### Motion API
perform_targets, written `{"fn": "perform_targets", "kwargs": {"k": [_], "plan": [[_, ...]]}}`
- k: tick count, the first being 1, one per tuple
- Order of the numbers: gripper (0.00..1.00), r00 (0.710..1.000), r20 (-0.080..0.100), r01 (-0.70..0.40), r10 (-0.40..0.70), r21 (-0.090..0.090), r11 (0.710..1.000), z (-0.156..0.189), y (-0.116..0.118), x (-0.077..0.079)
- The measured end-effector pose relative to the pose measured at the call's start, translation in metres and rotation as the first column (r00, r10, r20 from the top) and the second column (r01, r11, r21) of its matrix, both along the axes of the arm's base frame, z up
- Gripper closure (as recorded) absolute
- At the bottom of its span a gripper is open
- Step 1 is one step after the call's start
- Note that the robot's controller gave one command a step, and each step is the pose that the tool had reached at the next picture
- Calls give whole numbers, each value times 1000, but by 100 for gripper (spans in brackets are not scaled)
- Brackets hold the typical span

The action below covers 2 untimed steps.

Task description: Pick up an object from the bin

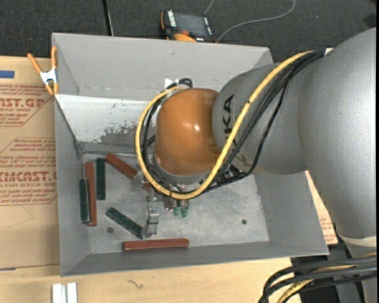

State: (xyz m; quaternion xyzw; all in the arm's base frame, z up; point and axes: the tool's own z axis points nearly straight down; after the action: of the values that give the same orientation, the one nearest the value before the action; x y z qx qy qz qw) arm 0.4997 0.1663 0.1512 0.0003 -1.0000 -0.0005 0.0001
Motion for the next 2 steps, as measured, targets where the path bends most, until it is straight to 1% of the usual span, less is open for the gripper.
{"fn": "perform_targets", "kwargs": {"k": [1, 2], "plan": [[0, 999, -7, 44, -44, -2, 999, -82, 12, -16], [100, 999, 0, 44, -44, 1, 999, -75, 12, -13]]}}
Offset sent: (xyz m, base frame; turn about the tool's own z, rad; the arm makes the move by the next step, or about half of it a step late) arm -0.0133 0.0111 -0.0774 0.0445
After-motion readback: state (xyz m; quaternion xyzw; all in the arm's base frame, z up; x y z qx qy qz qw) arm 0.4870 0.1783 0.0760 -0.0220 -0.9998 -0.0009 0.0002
